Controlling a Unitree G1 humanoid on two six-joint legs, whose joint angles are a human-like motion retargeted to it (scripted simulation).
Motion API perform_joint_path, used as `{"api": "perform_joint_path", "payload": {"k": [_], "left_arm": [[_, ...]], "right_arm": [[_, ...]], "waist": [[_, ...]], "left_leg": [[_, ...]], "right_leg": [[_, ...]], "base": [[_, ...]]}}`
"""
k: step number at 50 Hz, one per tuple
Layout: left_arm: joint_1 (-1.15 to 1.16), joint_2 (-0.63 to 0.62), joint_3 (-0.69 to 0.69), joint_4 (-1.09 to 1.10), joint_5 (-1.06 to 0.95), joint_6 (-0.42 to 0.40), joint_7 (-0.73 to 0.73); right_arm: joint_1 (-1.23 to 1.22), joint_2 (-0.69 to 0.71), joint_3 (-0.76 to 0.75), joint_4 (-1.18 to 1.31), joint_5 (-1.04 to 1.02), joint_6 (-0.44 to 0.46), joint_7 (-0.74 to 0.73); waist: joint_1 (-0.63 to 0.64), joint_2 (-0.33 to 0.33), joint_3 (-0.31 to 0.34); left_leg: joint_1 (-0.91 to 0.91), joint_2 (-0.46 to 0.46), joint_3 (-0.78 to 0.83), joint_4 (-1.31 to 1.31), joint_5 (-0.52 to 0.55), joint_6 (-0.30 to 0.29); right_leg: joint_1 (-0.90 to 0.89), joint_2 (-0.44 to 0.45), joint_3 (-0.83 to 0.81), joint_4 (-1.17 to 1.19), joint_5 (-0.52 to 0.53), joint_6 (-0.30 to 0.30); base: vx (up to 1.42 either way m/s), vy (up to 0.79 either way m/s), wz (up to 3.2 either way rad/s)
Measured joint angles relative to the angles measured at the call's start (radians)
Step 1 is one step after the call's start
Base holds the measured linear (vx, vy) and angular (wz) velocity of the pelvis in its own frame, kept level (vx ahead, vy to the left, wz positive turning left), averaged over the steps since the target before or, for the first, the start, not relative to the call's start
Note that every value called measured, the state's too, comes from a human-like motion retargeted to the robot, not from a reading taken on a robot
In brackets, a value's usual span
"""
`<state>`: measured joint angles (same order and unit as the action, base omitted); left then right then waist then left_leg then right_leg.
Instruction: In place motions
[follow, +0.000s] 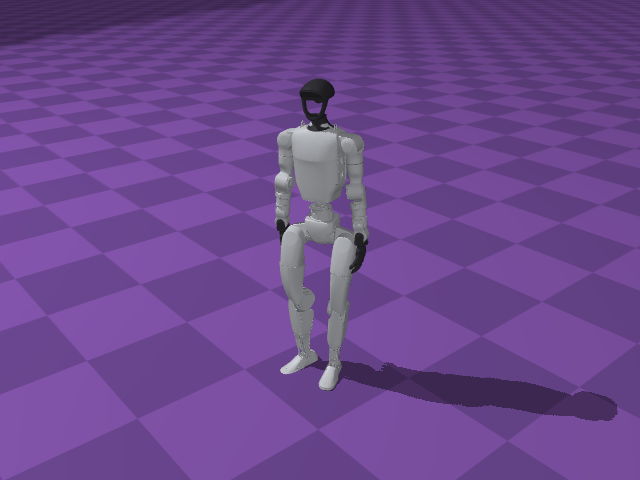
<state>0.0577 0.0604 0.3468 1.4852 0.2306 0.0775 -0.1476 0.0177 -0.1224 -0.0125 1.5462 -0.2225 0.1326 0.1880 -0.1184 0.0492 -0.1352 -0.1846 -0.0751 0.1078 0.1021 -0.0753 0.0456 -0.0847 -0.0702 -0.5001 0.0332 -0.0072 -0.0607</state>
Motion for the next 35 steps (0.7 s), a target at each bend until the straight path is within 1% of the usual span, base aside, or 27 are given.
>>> {"api": "perform_joint_path", "payload": {"k": [4, 7, 10, 13, 15, 17, 18, 20, 22, 23, 24, 25, 27, 30, 32, 35], "left_arm": [[-0.007, -0.011, 0.001, -0.005, -0.007, -0.001, 0.0], [-0.004, -0.02, 0.002, -0.004, -0.012, -0.005, 0.0], [-0.001, -0.022, -0.003, 0.004, -0.015, -0.006, 0.005], [0.004, -0.017, -0.005, 0.013, -0.013, -0.004, 0.008], [0.011, -0.012, -0.001, 0.018, -0.012, -0.004, 0.01], [0.02, -0.004, 0.006, 0.023, -0.014, -0.006, 0.015], [0.024, 0.001, 0.011, 0.028, -0.015, -0.007, 0.017], [0.033, 0.013, 0.022, 0.043, -0.019, -0.009, 0.024], [0.046, 0.018, 0.031, 0.059, -0.023, -0.008, 0.035], [0.052, 0.019, 0.036, 0.067, -0.025, -0.006, 0.041], [0.059, 0.02, 0.042, 0.076, -0.027, -0.006, 0.046], [0.066, 0.02, 0.049, 0.084, -0.029, -0.005, 0.051], [0.088, 0.011, 0.062, 0.099, -0.031, -0.005, 0.056], [0.113, -0.002, 0.08, 0.117, -0.024, -0.003, 0.056], [0.122, -0.008, 0.08, 0.114, -0.02, -0.008, 0.064], [0.128, -0.015, 0.083, 0.105, -0.012, -0.011, 0.064]], "right_arm": [[0.007, -0.02, 0.003, 0.045, -0.018, 0.009, -0.001], [0.012, -0.033, 0.007, 0.071, -0.047, 0.021, -0.007], [0.02, -0.042, 0.007, 0.076, -0.062, 0.025, -0.012], [0.03, -0.045, -0.002, 0.063, -0.064, 0.021, -0.011], [0.037, -0.046, -0.007, 0.051, -0.063, 0.017, -0.01], [0.043, -0.046, -0.003, 0.039, -0.062, 0.014, -0.007], [0.045, -0.045, 0.0, 0.032, -0.065, 0.013, -0.006], [0.049, -0.042, 0.005, 0.018, -0.079, 0.012, -0.006], [0.052, -0.04, 0.009, 0.011, -0.091, 0.01, -0.007], [0.052, -0.04, 0.012, 0.009, -0.095, 0.008, -0.006], [0.049, -0.04, 0.011, 0.009, -0.099, 0.008, -0.004], [0.046, -0.039, 0.01, 0.008, -0.103, 0.007, -0.001], [0.036, -0.04, 0.009, 0.012, -0.111, 0.011, 0.001], [0.01, -0.027, 0.013, 0.012, -0.104, 0.022, -0.016], [-0.005, -0.016, 0.01, -0.001, -0.073, 0.011, -0.024], [-0.02, -0.004, 0.009, -0.03, -0.031, -0.009, 0.014]], "waist": [[0.043, -0.007, 0.02], [0.051, -0.007, 0.022], [0.034, -0.002, 0.024], [-0.001, 0.005, 0.015], [-0.019, 0.004, 0.005], [-0.024, -0.005, -0.005], [-0.025, -0.012, -0.011], [-0.024, -0.021, -0.021], [-0.004, -0.028, -0.024], [0.014, -0.028, -0.025], [0.032, -0.022, -0.027], [0.05, -0.014, -0.03], [0.069, -0.016, -0.049], [0.068, -0.028, -0.077], [0.074, -0.038, -0.074], [0.083, -0.046, -0.072]], "left_leg": [[-0.034, -0.021, -0.039, 0.006, 0.001, 0.011], [-0.042, -0.009, 0.028, -0.011, -0.036, 0.006], [-0.027, 0.043, 0.23, -0.019, -0.092, -0.012], [0.017, 0.116, 0.53, -0.016, -0.124, -0.055], [0.055, 0.151, 0.722, -0.001, -0.13, -0.068], [0.083, 0.171, 0.822, 0.027, -0.128, -0.07], [0.087, 0.18, 0.829, 0.048, -0.127, -0.068], [0.079, 0.195, 0.773, 0.093, -0.123, -0.062], [0.084, 0.194, 0.695, 0.091, -0.085, -0.063], [0.092, 0.193, 0.664, 0.072, -0.044, -0.067], [0.105, 0.191, 0.642, 0.037, -0.027, -0.096], [0.12, 0.188, 0.626, -0.006, -0.022, -0.137], [0.128, 0.141, 0.607, -0.067, -0.023, -0.101], [0.104, 0.119, 0.572, -0.101, 0.005, -0.101], [0.101, 0.104, 0.553, -0.108, 0.002, -0.094], [0.111, 0.075, 0.517, -0.119, -0.024, -0.078]], "right_leg": [[0.015, -0.016, -0.09, -0.016, -0.007, 0.001], [0.024, -0.029, -0.173, -0.022, -0.022, 0.005], [0.037, -0.043, -0.269, -0.017, -0.046, 0.015], [0.051, -0.059, -0.385, 0.0, -0.074, 0.04], [0.061, -0.072, -0.458, 0.015, -0.089, 0.058], [0.073, -0.091, -0.523, 0.036, -0.099, 0.078], [0.078, -0.102, -0.55, 0.05, -0.104, 0.088], [0.093, -0.114, -0.604, 0.07, -0.109, 0.107], [0.117, -0.107, -0.638, 0.07, -0.108, 0.119], [0.128, -0.097, -0.648, 0.068, -0.108, 0.124], [0.138, -0.08, -0.658, 0.065, -0.108, 0.129], [0.148, -0.058, -0.67, 0.062, -0.109, 0.134], [0.158, -0.05, -0.686, 0.051, -0.098, 0.144], [0.156, -0.053, -0.712, 0.034, -0.079, 0.156], [0.161, -0.054, -0.725, 0.026, -0.07, 0.161], [0.174, -0.054, -0.761, 0.024, -0.059, 0.172]], "base": [[-0.15, -0.11, 1.32], [-0.06, -0.18, 1.92], [-0.03, -0.26, 2.38], [0.04, -0.28, 2.73], [0.18, -0.35, 2.59], [0.27, -0.38, 2.19], [0.31, -0.37, 1.94], [0.39, -0.37, 1.7], [0.43, -0.33, 1.15], [0.41, -0.29, 0.75], [0.38, -0.26, 0.57], [0.43, -0.26, 0.49], [0.46, -0.26, 0.53], [0.33, -0.26, 0.55], [0.24, -0.26, 0.47], [0.28, -0.27, 0.52]]}}
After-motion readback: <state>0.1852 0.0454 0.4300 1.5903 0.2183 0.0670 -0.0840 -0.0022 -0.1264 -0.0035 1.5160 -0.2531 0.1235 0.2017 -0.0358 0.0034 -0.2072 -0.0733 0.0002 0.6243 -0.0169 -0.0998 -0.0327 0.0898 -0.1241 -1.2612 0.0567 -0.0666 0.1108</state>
